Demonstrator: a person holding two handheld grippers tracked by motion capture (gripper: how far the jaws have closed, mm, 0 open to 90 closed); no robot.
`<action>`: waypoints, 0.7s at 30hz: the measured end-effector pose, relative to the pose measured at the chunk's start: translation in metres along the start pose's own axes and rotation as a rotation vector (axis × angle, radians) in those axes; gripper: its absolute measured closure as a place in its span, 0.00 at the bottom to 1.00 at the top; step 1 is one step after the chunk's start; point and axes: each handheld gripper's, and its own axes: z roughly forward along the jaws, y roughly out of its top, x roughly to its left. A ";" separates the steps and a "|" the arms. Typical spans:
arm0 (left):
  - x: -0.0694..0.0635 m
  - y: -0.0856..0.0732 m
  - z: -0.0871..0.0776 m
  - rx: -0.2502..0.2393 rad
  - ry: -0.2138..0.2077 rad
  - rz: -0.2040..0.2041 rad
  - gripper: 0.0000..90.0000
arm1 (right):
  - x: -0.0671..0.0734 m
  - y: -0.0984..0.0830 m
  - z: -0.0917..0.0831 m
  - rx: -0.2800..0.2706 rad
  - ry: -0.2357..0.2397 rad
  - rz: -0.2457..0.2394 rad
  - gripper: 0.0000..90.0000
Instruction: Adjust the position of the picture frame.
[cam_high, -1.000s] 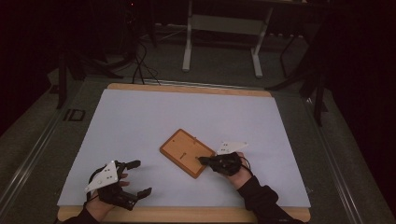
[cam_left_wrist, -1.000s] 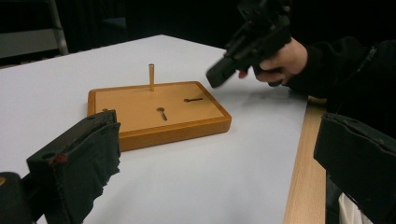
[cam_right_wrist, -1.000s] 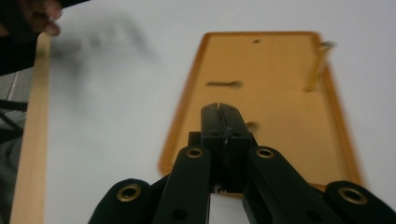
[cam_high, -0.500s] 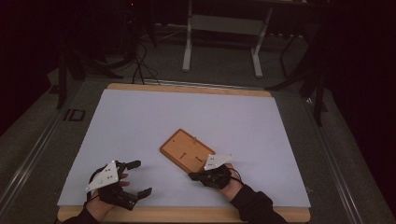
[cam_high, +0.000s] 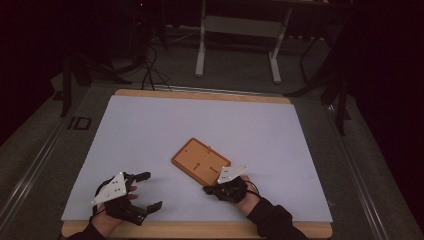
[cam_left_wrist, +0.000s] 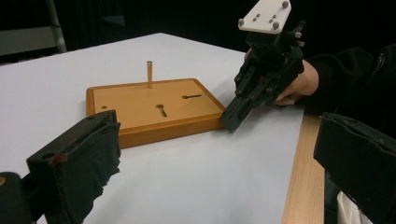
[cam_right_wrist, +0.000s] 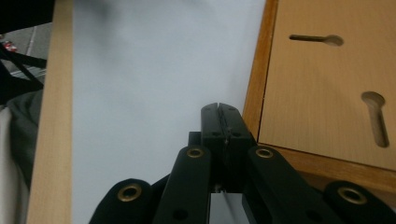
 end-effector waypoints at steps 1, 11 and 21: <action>0.000 0.000 0.000 0.001 0.000 0.000 0.01 | -0.001 -0.001 -0.001 0.001 -0.007 0.000 1.00; 0.000 0.000 0.001 0.005 -0.004 0.000 0.01 | -0.015 -0.008 -0.015 0.006 -0.057 0.046 1.00; -0.001 -0.001 0.002 0.006 -0.007 0.001 0.01 | -0.034 -0.016 -0.029 0.002 -0.118 0.092 1.00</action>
